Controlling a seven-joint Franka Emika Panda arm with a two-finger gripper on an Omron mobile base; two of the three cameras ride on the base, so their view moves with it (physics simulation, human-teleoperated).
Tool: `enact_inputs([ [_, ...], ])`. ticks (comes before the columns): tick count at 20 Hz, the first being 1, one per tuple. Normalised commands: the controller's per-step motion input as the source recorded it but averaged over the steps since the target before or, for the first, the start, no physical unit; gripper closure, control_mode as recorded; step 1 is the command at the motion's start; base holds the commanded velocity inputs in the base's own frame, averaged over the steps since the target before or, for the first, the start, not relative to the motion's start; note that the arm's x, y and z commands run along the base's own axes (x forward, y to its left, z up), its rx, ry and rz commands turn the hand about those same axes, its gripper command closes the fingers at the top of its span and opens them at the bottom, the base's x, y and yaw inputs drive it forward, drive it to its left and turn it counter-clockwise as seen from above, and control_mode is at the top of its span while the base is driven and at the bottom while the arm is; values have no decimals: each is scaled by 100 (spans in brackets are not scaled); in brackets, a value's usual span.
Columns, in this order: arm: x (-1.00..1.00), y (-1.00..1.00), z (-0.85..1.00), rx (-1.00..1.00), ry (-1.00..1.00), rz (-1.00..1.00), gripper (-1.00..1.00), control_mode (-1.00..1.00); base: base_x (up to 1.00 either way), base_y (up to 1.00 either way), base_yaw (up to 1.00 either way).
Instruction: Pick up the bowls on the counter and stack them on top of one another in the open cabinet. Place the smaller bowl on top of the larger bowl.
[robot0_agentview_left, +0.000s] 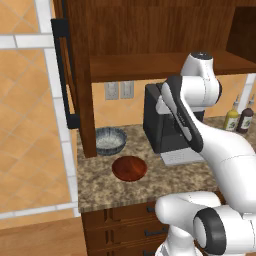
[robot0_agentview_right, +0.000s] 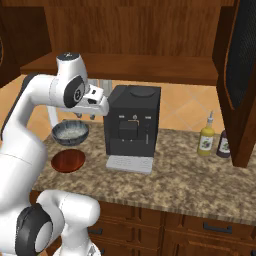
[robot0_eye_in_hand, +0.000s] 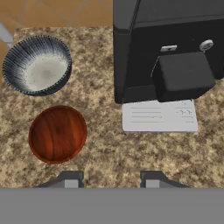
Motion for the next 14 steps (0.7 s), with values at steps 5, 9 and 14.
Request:
enact_inputs([
  [5, -21, 21, -8, -1, -1, 2, -100, -100, 0, 0, 0],
  [9, -44, 100, -39, -7, 3, 15, -100, -100, 0, 0, 0],
  [14, -34, 100, -69, -20, 9, 25, -100, -100, 0, 0, 0],
])
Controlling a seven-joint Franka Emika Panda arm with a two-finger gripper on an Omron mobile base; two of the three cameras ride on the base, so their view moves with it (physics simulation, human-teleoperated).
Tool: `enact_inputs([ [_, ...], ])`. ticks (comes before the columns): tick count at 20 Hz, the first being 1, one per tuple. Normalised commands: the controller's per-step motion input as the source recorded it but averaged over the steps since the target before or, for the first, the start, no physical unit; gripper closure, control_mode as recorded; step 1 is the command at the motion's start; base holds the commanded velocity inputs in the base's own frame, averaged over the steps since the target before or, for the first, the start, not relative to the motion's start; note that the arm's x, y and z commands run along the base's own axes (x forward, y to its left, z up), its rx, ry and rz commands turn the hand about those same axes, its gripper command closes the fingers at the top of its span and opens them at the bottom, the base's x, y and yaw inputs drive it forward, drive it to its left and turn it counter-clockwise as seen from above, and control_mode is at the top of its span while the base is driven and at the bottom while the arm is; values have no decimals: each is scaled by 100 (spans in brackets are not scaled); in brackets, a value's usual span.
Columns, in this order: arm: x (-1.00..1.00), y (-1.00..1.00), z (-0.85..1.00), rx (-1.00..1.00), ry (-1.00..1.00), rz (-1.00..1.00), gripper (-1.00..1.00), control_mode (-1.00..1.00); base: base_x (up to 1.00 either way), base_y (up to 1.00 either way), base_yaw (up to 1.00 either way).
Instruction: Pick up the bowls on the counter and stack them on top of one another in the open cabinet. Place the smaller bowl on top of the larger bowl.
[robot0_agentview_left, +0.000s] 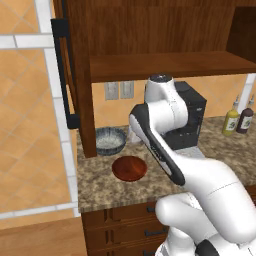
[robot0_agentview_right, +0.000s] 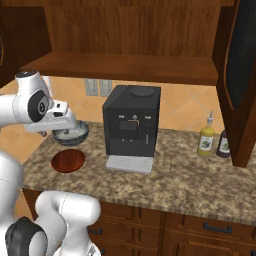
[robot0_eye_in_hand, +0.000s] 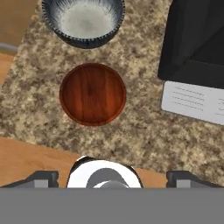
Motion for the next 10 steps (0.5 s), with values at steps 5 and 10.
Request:
enact_inputs([
  [5, -1, 87, -80, -33, 21, 36, -100, -100, 0, 0, 0],
  [10, 34, 56, -82, -17, 27, 27, -100, -100, 0, 0, 0],
])
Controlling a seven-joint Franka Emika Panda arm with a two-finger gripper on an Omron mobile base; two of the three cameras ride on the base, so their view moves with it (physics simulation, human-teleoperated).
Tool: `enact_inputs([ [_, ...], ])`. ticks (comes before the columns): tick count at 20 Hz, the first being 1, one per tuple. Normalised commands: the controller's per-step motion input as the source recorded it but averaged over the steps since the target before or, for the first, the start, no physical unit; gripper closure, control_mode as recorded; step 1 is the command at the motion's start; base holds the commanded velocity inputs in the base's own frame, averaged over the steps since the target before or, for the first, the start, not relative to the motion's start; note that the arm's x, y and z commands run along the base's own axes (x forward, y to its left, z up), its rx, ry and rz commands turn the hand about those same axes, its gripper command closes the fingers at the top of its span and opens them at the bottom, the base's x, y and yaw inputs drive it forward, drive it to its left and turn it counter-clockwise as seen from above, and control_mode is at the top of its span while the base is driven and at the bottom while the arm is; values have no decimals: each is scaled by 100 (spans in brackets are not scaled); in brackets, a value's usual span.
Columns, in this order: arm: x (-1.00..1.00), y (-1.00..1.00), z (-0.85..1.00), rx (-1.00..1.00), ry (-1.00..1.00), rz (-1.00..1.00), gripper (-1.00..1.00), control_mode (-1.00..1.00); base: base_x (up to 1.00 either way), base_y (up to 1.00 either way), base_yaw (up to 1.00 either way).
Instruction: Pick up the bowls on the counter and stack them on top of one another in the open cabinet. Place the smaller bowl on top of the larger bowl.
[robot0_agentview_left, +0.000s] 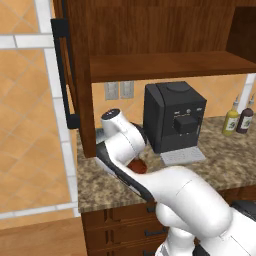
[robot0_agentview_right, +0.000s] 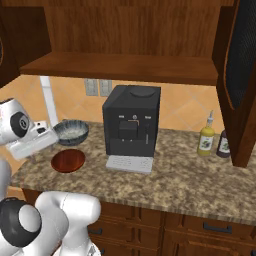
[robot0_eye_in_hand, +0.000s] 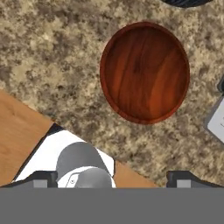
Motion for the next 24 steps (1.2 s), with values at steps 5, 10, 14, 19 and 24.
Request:
enact_inputs([
  [5, 67, 30, -58, -5, 24, 9, -100, -100, 0, 0, 0],
  [10, 33, 2, -33, 5, 9, 1, -100, -100, 0, 0, 0],
  [14, 23, 0, -40, 0, 2, 0, -100, -100, 0, 0, 0],
  [19, 14, 0, -48, 0, 0, 0, -100, -100, 0, 0, 0],
  [24, 8, 0, -36, 0, 0, 0, -100, -100, 0, 0, 0],
])
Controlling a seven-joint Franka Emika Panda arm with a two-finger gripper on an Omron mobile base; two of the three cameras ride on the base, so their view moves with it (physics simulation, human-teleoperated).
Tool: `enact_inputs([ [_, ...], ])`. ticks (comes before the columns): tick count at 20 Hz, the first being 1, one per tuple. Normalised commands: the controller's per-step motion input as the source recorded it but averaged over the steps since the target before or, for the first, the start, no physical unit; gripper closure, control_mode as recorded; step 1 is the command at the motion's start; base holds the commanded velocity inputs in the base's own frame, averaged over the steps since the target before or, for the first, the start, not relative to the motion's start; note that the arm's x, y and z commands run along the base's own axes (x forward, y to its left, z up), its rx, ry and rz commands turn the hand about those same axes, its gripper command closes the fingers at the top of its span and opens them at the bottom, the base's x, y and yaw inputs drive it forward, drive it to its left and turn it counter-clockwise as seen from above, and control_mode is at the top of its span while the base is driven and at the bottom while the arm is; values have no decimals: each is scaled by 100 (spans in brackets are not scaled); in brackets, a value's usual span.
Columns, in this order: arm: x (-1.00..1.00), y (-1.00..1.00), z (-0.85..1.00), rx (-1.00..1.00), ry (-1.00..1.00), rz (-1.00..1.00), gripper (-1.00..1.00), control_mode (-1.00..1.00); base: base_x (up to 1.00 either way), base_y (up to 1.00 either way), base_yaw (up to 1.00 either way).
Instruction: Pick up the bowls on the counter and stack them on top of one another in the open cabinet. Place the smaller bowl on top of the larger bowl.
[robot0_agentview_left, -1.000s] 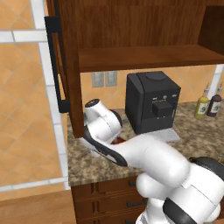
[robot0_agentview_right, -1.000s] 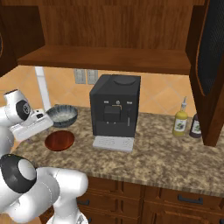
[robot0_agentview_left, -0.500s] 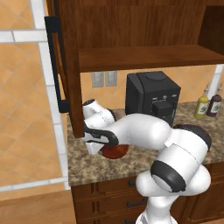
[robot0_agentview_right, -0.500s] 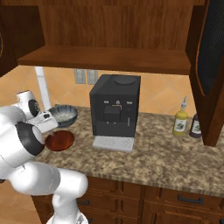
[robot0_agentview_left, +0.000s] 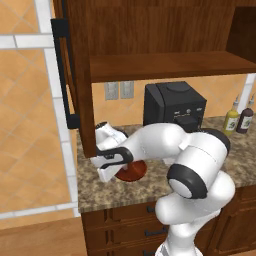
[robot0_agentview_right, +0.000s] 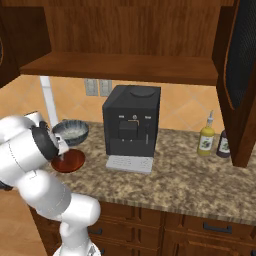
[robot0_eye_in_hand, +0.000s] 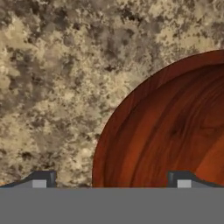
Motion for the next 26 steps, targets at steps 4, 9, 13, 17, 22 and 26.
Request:
enact_inputs([
  [4, 13, 0, -24, 0, 0, 0, -100, -100, 0, 0, 0],
  [9, 16, 0, -24, 0, 0, 0, -100, -100, 0, 0, 0],
  [13, 13, 0, -26, 0, 0, 0, 100, -100, 0, 0, 0],
  [17, 7, 0, -5, 0, -1, 0, 100, -100, 0, 0, 0],
  [22, 1, -2, 4, 0, -1, 0, 100, -100, 0, 0, 0],
  [26, 0, -5, 25, 0, -11, 0, 100, -100, 0, 0, 0],
])
